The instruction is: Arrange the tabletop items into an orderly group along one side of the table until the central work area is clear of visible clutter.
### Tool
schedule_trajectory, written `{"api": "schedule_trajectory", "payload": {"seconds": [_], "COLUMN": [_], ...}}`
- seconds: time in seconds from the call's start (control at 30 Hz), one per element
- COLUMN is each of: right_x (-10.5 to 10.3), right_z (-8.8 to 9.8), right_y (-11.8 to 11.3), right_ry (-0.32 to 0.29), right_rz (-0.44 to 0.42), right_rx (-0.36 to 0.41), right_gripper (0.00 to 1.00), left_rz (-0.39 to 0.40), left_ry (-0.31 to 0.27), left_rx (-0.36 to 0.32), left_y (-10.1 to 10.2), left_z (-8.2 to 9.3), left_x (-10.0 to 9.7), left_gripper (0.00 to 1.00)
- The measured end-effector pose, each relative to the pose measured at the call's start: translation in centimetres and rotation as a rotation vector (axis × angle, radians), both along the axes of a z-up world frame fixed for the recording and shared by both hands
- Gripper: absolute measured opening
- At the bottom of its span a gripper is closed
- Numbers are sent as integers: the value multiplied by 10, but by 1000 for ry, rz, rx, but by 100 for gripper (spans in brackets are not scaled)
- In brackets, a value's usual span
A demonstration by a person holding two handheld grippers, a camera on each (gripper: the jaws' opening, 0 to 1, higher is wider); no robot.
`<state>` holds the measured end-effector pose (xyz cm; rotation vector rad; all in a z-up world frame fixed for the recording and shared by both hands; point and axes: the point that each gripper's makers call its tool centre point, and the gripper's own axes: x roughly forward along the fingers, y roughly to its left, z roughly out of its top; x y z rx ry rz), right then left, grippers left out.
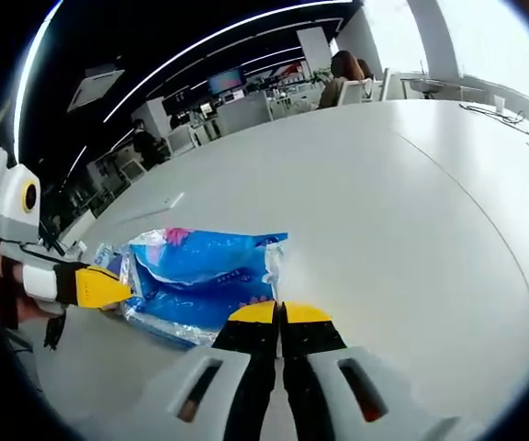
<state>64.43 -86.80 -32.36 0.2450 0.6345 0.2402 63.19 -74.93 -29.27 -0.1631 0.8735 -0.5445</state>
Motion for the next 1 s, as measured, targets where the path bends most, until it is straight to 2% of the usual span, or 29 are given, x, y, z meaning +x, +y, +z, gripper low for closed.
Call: {"api": "schedule_trajectory", "payload": {"seconds": [0.27, 0.6, 0.83, 1.0], "right_x": [0, -2, -2, -2], "right_z": [1, 3, 7, 14], "right_y": [0, 1, -1, -3], "right_ry": [5, -2, -19, -28], "right_rz": [11, 27, 23, 13], "right_rx": [-8, -18, -41, -43], "right_gripper": [0, 0, 12, 16], "left_rz": [-5, -5, -7, -6], "left_ry": [-2, -45, -59, -59], "left_rx": [-4, -26, -31, -33], "left_y": [0, 3, 5, 7], "left_z": [4, 24, 28, 29], "left_x": [-2, 0, 1, 2], "left_gripper": [8, 8, 8, 9]}}
